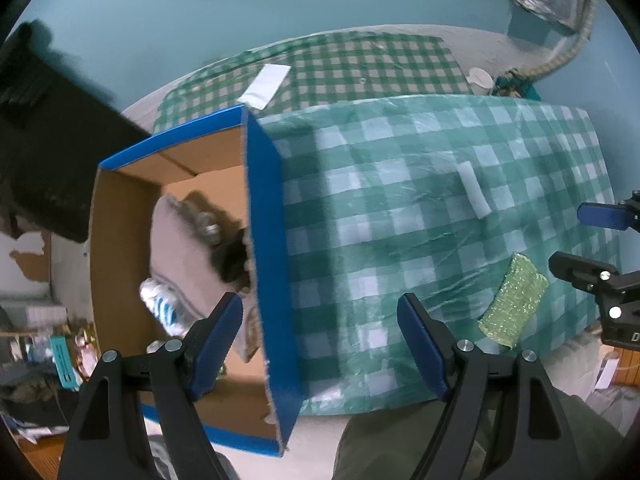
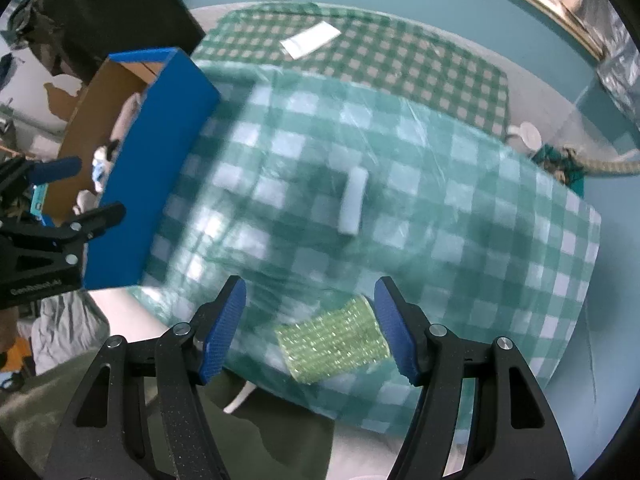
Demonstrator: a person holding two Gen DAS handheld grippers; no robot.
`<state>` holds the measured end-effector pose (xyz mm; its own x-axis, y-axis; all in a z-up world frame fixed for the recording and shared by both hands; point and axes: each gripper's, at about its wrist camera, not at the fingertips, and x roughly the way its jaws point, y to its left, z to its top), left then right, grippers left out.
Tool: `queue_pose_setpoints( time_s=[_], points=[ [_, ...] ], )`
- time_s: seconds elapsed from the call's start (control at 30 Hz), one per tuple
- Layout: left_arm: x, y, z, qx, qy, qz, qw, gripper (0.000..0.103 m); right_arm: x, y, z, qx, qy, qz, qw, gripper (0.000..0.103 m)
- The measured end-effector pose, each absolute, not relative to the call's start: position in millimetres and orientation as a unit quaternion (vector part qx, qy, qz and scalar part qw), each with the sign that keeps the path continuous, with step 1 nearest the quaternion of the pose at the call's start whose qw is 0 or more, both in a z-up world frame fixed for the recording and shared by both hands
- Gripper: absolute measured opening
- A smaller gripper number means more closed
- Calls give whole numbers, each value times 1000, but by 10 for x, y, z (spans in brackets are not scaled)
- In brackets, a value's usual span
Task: Organize soft objects
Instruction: 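Move both open tools back over the green scrubber and white foam tube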
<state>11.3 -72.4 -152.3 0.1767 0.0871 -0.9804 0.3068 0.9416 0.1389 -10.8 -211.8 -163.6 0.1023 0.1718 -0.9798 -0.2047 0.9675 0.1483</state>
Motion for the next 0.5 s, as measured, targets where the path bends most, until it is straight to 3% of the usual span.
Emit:
queue_pose_setpoints(
  time_s=[0.5],
  points=[
    [-41, -1112, -2064, 177, 666, -115, 716, 81, -469, -2333, -2467, -20, 705, 131, 697, 67]
  ],
)
